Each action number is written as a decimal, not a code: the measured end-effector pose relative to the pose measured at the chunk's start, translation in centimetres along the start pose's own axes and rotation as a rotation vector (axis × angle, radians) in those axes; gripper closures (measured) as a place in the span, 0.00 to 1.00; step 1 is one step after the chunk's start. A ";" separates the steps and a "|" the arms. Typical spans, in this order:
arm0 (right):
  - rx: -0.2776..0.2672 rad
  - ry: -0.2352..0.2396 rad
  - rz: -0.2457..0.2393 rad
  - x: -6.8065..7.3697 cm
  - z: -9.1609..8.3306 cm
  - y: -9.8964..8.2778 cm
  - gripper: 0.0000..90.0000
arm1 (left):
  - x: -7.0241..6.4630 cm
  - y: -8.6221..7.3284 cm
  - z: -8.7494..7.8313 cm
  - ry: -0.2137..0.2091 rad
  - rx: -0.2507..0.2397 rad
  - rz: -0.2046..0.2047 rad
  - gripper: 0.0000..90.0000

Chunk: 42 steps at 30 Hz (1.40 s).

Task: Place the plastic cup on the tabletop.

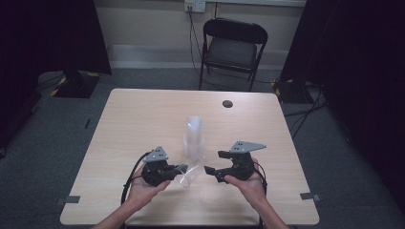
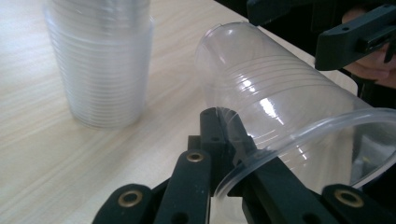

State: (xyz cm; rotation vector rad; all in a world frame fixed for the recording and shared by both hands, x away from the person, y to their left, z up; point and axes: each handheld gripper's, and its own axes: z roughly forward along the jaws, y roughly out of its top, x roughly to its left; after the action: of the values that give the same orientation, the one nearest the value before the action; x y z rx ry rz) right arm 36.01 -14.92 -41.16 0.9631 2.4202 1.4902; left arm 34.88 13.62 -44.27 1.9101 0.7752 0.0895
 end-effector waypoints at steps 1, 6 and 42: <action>0.000 0.000 0.000 0.0 0.0 0.0 0.18 | 0.0 0.0 0.1 -0.002 0.007 -0.002 1.00; 0.014 0.021 -0.054 0.8 0.0 0.1 0.21 | 0.1 -0.2 0.4 -0.036 0.046 0.005 1.00; 0.184 0.136 -0.410 5.2 2.3 -0.6 0.13 | -0.1 -0.7 1.5 -0.164 0.115 -0.066 1.00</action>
State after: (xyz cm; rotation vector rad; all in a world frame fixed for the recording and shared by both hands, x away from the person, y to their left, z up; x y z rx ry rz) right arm 32.67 -10.38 -41.73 0.3610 2.6754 1.2396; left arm 35.03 12.53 -45.49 1.9700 0.7441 -0.1539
